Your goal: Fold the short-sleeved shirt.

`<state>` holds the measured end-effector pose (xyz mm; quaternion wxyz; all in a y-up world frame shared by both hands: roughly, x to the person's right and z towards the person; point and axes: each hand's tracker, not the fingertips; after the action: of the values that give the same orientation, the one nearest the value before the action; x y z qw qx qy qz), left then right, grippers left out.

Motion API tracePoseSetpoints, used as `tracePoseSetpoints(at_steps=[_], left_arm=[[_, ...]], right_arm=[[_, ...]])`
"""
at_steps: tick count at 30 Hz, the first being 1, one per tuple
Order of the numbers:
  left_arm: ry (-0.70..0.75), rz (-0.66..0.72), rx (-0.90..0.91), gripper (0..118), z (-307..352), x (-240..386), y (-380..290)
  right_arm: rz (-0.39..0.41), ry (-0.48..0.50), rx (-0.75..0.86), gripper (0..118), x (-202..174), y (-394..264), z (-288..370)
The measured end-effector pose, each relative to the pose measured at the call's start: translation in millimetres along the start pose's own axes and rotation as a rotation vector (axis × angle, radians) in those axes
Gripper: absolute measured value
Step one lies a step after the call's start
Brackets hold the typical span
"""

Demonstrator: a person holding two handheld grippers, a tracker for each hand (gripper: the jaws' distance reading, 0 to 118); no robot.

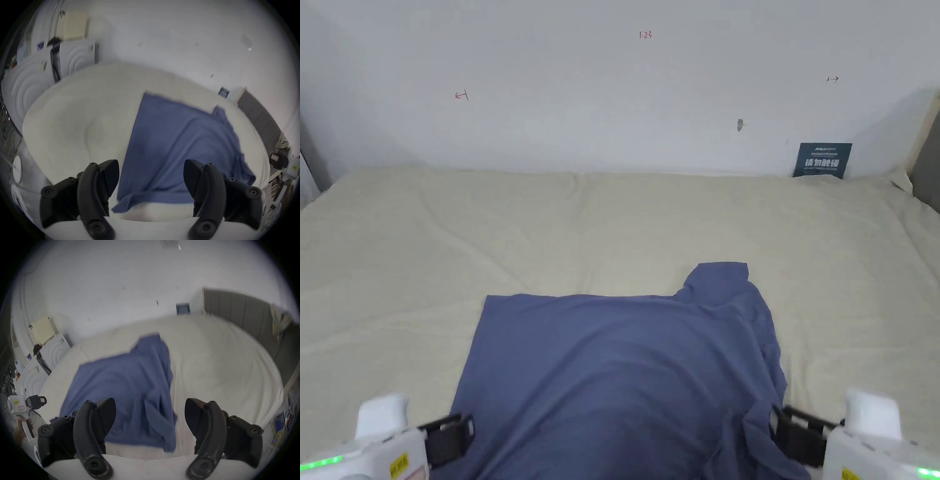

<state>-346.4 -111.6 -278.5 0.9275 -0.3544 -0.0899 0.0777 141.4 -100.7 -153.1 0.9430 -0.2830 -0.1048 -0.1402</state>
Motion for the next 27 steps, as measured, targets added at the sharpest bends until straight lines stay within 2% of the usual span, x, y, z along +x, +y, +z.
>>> tracePoseSetpoints(at_steps=[2,6,12,13,14,15,16,17,18,21,27], left_arm=[[-0.046,-0.036,0.106,86,20,16,21],[-0.037,-0.117,0.318,87,53,48,53],[0.007,-0.185,0.552,90,72,81,62],[0.004,-0.199,0.562,90,75,86,61],[0.003,-0.204,0.555,89,76,90,60],[-0.005,-0.210,0.562,86,78,92,58],[-0.026,-0.219,0.576,66,78,91,57],[-0.045,-0.212,0.587,36,80,93,56],[-0.050,-0.200,0.589,0,81,94,55],[-0.117,-0.155,0.561,0,79,94,55],[-0.077,-0.151,0.542,0,72,88,50]], right_arm=[[0.025,0.008,0.115,90,-14,25,19],[0.064,0.020,0.313,90,-40,59,50],[0.132,-0.066,0.487,90,-68,74,76],[0.142,-0.077,0.510,85,-70,73,78],[0.154,-0.098,0.531,72,-75,74,80],[0.163,-0.121,0.543,43,-77,73,82],[0.172,-0.153,0.555,0,-79,72,82],[0.178,-0.158,0.563,0,-80,70,83],[0.173,-0.139,0.561,0,-78,73,80],[0.183,-0.121,0.545,0,-79,73,81],[0.203,-0.112,0.544,0,-83,69,83]])
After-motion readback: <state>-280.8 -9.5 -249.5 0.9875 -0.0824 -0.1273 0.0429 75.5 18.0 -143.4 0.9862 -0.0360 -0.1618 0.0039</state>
